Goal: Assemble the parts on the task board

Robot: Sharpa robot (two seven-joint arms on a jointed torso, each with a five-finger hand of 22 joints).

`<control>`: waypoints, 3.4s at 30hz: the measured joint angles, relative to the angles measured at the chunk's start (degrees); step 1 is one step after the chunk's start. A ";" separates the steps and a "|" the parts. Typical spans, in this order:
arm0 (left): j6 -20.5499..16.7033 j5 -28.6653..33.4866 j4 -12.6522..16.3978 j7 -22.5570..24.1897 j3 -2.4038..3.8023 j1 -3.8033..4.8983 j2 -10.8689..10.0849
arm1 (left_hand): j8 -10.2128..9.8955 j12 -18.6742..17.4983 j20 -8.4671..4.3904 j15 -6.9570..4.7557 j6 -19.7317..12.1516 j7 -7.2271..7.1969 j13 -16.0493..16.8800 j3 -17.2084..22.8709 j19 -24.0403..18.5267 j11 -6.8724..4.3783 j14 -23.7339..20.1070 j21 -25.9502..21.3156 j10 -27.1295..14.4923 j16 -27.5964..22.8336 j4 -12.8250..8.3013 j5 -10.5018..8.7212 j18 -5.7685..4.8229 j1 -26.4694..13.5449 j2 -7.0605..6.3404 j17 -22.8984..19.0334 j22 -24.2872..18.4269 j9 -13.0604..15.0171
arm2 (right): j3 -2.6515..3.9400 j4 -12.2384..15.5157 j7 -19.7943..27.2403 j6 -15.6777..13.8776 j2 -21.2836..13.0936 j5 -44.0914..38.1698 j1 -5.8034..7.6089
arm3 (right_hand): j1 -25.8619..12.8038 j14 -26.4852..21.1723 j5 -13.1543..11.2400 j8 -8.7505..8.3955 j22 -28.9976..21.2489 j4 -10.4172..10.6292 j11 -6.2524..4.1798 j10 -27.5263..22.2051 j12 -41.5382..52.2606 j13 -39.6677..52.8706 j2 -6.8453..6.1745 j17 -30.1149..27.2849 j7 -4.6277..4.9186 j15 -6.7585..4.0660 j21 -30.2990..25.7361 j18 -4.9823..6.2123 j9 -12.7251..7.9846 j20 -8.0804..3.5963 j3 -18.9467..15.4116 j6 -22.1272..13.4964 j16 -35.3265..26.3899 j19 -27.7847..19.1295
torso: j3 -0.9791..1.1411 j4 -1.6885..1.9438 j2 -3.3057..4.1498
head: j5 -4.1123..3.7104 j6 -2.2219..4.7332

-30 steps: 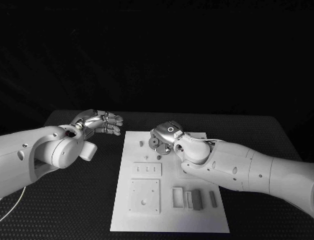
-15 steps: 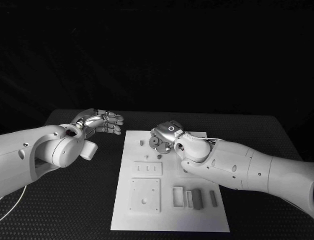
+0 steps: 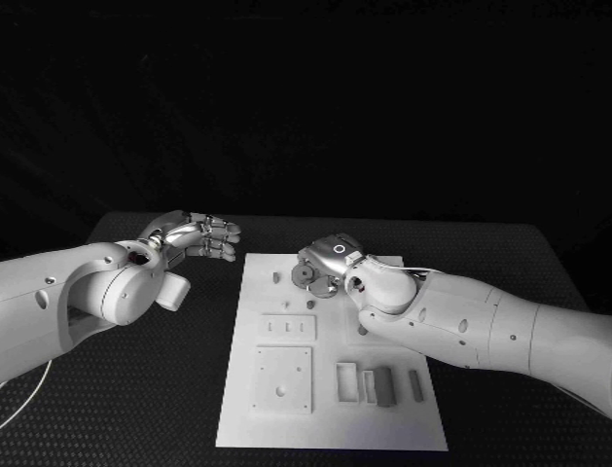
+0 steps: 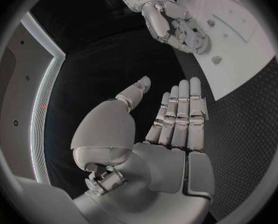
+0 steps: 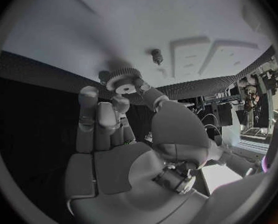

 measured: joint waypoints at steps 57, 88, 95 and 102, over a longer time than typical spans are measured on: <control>0.05 0.00 -0.12 -0.04 0.00 0.00 0.01 | 0.00 -0.22 0.00 0.00 0.00 0.00 0.00 0.00 0.00 0.00 0.00 0.00 0.00 -0.23 0.01 0.00 0.25 0.00 0.00 0.26 0.07 -0.04 | -0.12 0.83 -0.38 -0.49 -0.94 1.49 -0.54 | 0.09 -0.10 0.01 -1.04 0.00 6.65 0.61 -0.20 -0.23 0.04 -6.56 -0.12 1.30 0.27 -0.46 0.00 -0.35 -0.27 1.89 -1.30 -0.21 0.53 | -0.05 0.03 0.01 | -0.21 -0.40; 0.13 0.00 -0.30 -0.13 0.01 0.00 0.09 | 0.00 -0.22 0.00 0.00 0.00 0.00 0.00 0.00 0.00 0.00 0.00 -0.22 0.00 -0.45 0.01 0.00 -0.15 -0.45 -0.01 0.49 0.16 -0.09 | 0.00 0.73 0.51 0.92 -1.31 7.02 -0.57 | -3.71 -0.29 0.01 -1.91 0.00 15.03 0.62 -0.20 -0.23 0.35 -4.58 0.33 1.22 0.46 -0.67 -0.01 -0.29 -0.34 0.96 -3.72 -0.21 0.13 | -0.04 0.04 0.02 | -0.22 -0.58; 0.14 0.00 -0.33 -0.15 0.00 0.00 0.12 | 0.00 -0.43 0.00 0.00 0.00 0.00 0.00 -0.01 0.00 -0.01 0.00 -0.22 -0.01 -0.46 0.01 0.00 -0.35 -0.45 -0.01 0.54 0.16 -0.09 | 0.04 0.28 0.63 1.85 -1.04 7.30 -0.60 | -2.63 -0.29 0.01 -1.91 0.00 13.09 0.40 -0.42 -0.23 0.46 -3.21 0.57 1.13 0.46 -0.67 -0.45 -0.19 -0.66 -0.02 -4.42 -0.21 -0.20 | -0.05 0.03 0.02 | -0.23 -0.62; 0.15 0.00 -0.33 -0.17 -0.01 0.00 0.11 | 0.00 -0.43 0.00 0.00 0.00 0.00 0.00 -0.01 0.00 -0.01 0.00 -0.22 0.00 -0.67 0.01 0.00 0.31 -0.45 0.00 0.54 0.20 -0.08 | 0.02 -0.30 0.82 2.90 -0.90 7.99 -0.55 | -2.63 -0.29 0.01 -1.91 0.00 11.97 0.40 -0.41 -0.23 0.52 -2.00 0.76 1.13 0.46 -0.67 -0.48 0.15 -0.66 -0.80 -4.42 -0.21 -0.20 | -0.05 0.03 0.01 | -0.15 -0.63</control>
